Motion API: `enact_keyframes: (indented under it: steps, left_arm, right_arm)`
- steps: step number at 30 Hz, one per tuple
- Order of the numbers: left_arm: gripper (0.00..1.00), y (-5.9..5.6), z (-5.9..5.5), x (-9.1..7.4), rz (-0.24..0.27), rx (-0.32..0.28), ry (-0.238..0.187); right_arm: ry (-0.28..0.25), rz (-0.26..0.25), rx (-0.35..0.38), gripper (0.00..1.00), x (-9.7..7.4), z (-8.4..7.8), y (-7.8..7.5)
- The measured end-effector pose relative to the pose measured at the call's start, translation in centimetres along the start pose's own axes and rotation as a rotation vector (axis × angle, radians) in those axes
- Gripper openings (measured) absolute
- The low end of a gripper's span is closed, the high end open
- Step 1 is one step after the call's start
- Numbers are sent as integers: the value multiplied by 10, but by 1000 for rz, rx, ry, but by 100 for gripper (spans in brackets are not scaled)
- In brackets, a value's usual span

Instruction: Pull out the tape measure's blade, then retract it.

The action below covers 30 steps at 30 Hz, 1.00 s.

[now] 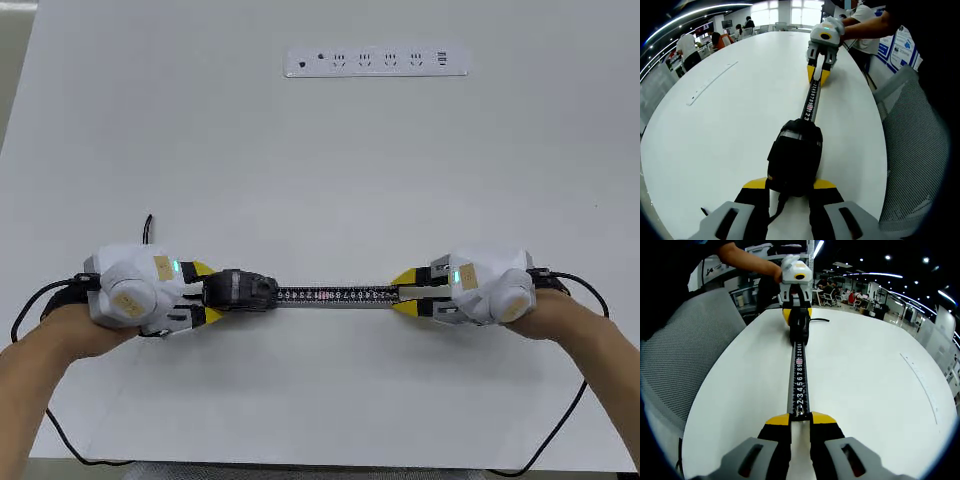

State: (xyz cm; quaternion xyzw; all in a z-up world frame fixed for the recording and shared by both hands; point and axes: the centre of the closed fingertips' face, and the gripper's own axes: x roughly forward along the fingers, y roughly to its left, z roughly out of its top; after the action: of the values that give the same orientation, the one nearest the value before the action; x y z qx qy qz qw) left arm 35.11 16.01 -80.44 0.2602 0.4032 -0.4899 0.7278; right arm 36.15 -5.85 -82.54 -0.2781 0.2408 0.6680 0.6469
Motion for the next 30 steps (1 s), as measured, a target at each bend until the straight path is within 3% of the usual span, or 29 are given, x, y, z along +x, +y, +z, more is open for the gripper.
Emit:
enact_keyframes:
  steps: [30]
  left_arm:
    - [27, 1, 1, 0, -6, 1, 11]
  right_arm:
    - [81, -24, 13, 11, -40, -39, -2]
